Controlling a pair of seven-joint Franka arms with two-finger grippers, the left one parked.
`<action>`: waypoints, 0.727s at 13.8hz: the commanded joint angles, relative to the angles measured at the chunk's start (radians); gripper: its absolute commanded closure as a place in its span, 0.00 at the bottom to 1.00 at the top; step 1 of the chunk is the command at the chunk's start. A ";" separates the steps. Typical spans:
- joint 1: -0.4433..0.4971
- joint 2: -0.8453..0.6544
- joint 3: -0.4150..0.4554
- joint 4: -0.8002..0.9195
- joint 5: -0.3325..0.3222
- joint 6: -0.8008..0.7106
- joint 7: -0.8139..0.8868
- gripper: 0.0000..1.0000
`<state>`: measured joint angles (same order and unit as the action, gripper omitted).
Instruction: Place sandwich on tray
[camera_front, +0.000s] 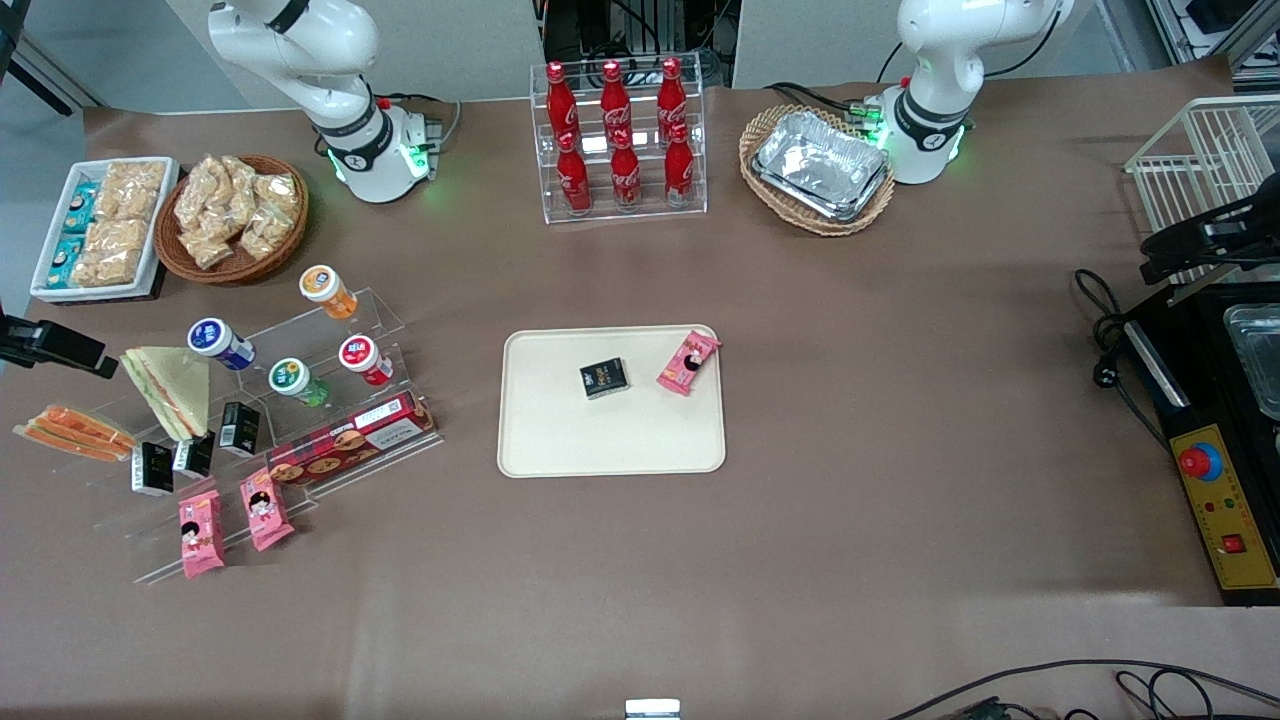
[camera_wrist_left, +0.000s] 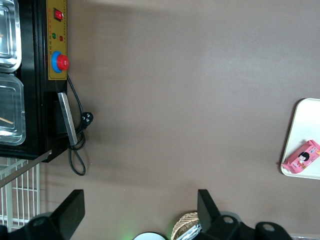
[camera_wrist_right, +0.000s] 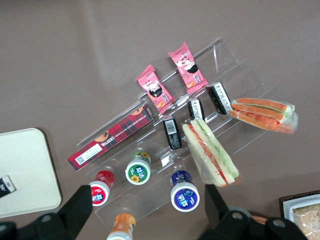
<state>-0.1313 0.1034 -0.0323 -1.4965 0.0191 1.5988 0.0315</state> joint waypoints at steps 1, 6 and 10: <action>0.002 0.001 -0.001 0.007 -0.013 0.003 -0.012 0.00; 0.002 -0.001 -0.003 0.001 -0.011 -0.008 0.005 0.00; -0.010 -0.031 -0.012 -0.019 -0.010 -0.033 0.059 0.00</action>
<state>-0.1335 0.1025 -0.0373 -1.4974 0.0191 1.5877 0.0543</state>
